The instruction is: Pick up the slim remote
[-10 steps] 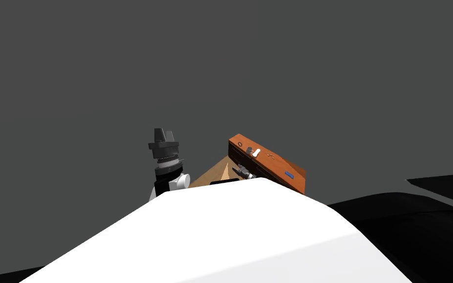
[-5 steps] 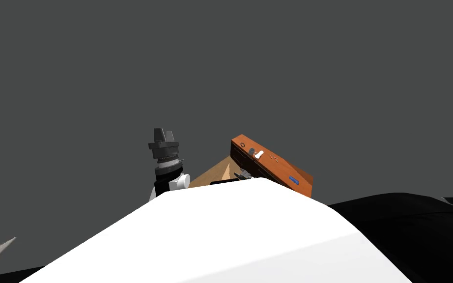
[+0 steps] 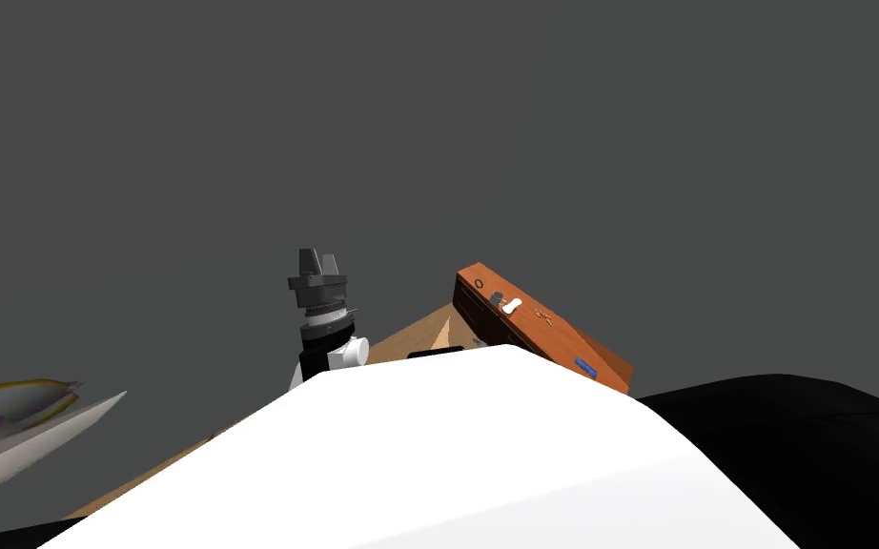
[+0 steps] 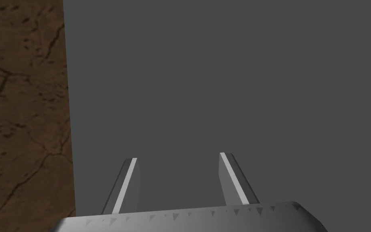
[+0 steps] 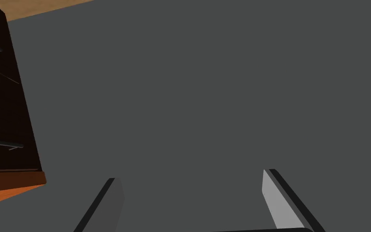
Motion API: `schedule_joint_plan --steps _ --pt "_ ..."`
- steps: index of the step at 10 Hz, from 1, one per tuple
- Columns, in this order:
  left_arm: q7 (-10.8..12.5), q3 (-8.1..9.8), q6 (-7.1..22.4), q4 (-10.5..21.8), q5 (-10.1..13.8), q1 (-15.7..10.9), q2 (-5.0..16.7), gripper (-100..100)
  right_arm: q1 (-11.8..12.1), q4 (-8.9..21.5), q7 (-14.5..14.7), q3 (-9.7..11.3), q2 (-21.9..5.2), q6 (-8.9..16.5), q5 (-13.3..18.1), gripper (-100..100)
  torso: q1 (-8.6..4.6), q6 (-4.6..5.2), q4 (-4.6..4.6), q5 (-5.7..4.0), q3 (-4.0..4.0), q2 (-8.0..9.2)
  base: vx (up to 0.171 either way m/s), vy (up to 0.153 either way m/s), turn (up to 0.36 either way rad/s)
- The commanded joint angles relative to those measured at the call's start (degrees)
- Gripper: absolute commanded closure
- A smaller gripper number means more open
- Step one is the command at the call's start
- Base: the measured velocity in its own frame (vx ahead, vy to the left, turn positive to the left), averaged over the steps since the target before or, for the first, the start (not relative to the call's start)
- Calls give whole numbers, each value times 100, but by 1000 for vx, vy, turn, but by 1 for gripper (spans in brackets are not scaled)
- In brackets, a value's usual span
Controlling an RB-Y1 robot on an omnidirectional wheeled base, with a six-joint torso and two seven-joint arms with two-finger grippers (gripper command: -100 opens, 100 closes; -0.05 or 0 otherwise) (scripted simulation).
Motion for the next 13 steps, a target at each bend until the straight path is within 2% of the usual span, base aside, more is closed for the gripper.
schedule_joint_plan --steps 1,2,3,4,6,7,9,10,11,13 --pt "0 0 0 0 0 0 0 0 -84 286 238 245 -203 100 55 -100 0 0 0 0 0 0 -3 -17 356" --pt "0 -1 0 0 0 -2 0 0 -84 404 238 245 -203 100 55 -100 0 -8 0 1 -1 -2 -4 -34 187" --pt "0 0 0 0 0 0 0 0 -116 560 477 463 -413 180 98 -100 -4 -1 0 0 -1 -2 -4 -36 341" --pt "0 -1 0 0 0 -1 0 0 -116 744 477 463 -413 180 98 -100 -8 -7 0 0 -2 -4 -2 -38 195" --pt "0 -1 0 0 0 -1 0 0 -170 1223 853 856 -800 346 162 -100 -10 -7 0 0 -2 -5 4 -55 436" --pt "0 0 0 0 0 -1 1 0 -170 1136 933 889 -816 346 162 -100 -19 -6 -1 -1 -4 -8 -3 -68 176" --pt "0 1 0 0 0 1 0 0 -170 1403 933 889 -816 346 162 -100 -4 2 -1 -2 -3 -5 -3 -12 -13" --pt "0 0 0 0 0 1 0 0 -193 1564 1148 1095 -1005 428 185 -100 7 2 -1 1 -3 -6 6 -15 349" --pt "0 -1 0 0 0 -1 0 0 -193 1554 1148 1095 -1005 428 185 -100 2 -6 -1 3 -4 -9 2 -43 207" --pt "0 1 0 0 0 1 0 0 -193 1717 1148 1095 -1005 428 185 -100 -1 3 -1 -1 -5 -8 0 -14 -19"
